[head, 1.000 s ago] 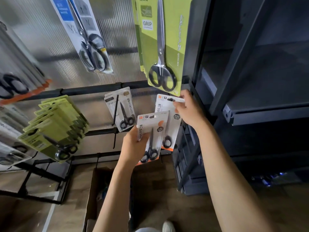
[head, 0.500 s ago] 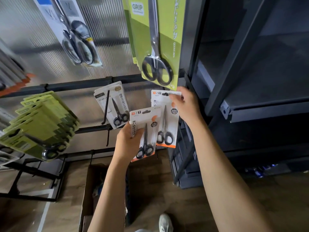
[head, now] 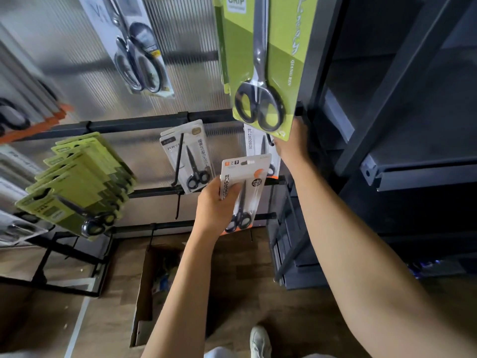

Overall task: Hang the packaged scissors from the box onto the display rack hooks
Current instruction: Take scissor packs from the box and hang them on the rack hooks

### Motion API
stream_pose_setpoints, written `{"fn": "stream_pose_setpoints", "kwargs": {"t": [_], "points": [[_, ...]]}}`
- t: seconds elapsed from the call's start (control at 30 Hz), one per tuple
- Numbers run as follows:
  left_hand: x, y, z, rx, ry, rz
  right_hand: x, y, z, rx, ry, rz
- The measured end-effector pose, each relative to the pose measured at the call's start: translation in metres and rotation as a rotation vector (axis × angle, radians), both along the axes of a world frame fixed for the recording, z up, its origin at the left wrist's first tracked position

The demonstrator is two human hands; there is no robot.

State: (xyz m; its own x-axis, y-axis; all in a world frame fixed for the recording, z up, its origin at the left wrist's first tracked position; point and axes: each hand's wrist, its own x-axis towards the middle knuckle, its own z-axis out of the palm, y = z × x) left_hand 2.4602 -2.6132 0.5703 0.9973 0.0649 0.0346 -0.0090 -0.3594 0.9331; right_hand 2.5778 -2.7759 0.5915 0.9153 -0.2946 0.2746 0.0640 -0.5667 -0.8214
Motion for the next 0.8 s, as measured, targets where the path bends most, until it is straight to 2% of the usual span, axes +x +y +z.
{"fn": "stream_pose_setpoints", "kwargs": {"t": [0.17,0.27,0.33,0.5,0.63,0.8], "points": [[0.007,-0.013,0.002,0.019,0.012,-0.066,0.004,-0.008,-0.019,-0.041,0.041,-0.083],[0.013,-0.022,0.004,-0.002,0.005,-0.089,-0.017,-0.010,-0.046,-0.081,0.093,-0.080],[0.018,-0.027,0.004,0.023,0.000,-0.092,-0.033,-0.013,-0.068,-0.038,0.109,-0.073],[0.032,-0.035,0.003,0.028,-0.008,-0.075,-0.075,-0.012,-0.111,0.056,0.351,-0.090],[0.037,-0.042,0.001,0.000,-0.001,-0.100,-0.101,-0.005,-0.126,-0.080,0.470,-0.064],[0.041,-0.045,-0.004,-0.019,0.023,-0.038,-0.115,-0.002,-0.133,-0.184,0.448,0.007]]}}
